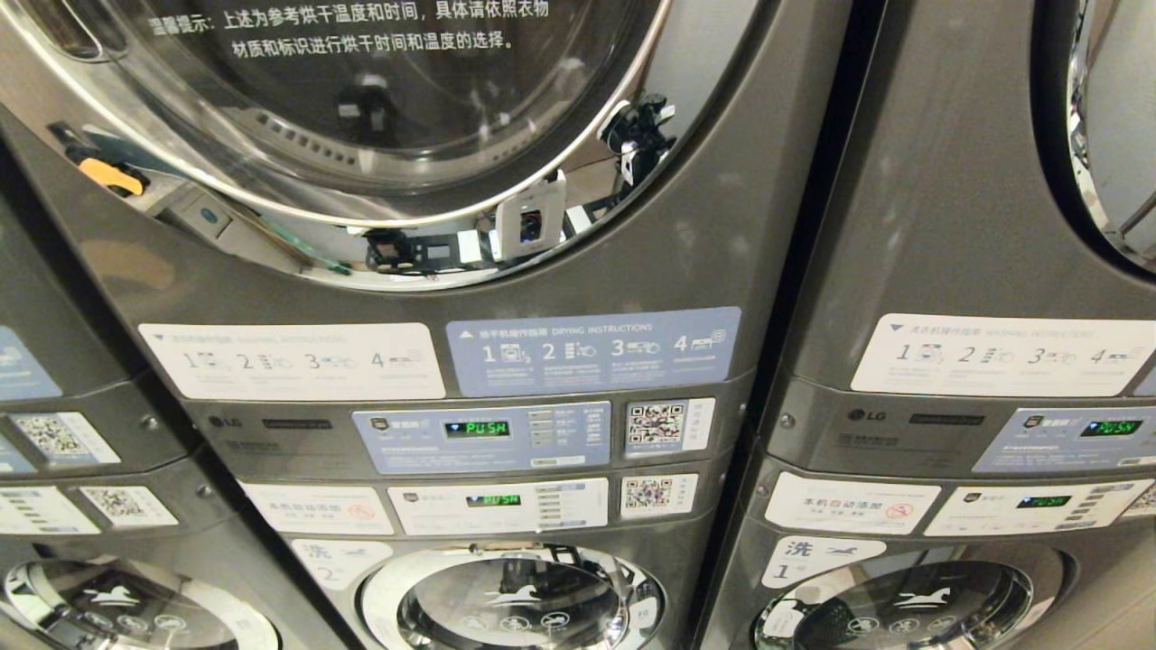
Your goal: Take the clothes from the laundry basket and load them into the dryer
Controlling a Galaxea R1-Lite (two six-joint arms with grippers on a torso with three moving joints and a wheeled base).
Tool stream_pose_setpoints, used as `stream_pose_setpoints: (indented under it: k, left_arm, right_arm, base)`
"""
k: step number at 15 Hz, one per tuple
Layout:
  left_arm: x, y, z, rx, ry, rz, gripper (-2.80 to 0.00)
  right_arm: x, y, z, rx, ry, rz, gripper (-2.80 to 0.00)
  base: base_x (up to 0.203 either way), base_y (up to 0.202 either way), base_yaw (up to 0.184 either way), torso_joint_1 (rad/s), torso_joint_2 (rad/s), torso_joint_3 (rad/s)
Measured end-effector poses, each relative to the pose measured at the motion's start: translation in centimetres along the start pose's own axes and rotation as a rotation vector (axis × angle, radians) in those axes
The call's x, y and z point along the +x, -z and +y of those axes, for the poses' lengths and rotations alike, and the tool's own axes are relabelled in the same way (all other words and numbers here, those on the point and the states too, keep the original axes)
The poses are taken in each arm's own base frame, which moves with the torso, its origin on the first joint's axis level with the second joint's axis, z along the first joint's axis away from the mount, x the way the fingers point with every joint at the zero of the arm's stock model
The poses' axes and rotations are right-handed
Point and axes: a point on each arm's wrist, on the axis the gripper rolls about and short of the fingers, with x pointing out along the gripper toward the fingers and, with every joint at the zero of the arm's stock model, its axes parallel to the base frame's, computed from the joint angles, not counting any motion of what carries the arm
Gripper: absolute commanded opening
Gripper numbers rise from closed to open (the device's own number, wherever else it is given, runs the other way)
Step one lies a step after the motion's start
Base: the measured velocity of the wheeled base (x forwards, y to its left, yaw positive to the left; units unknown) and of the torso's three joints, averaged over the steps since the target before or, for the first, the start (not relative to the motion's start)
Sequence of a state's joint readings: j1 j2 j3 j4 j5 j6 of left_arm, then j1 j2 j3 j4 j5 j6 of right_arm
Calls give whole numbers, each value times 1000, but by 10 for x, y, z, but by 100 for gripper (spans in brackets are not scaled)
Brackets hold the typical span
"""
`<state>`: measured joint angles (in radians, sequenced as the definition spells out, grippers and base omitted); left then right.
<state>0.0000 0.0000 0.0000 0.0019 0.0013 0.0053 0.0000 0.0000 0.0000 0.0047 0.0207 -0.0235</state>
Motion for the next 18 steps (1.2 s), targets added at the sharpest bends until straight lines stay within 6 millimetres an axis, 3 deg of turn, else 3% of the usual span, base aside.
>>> stream_pose_setpoints:
  k: [18]
  left_arm:
    - [0,0,0,-1,0,0,-280]
  right_arm:
    - [0,0,0,6,17,0,-280]
  base:
    - [0,0,0,0,0,0]
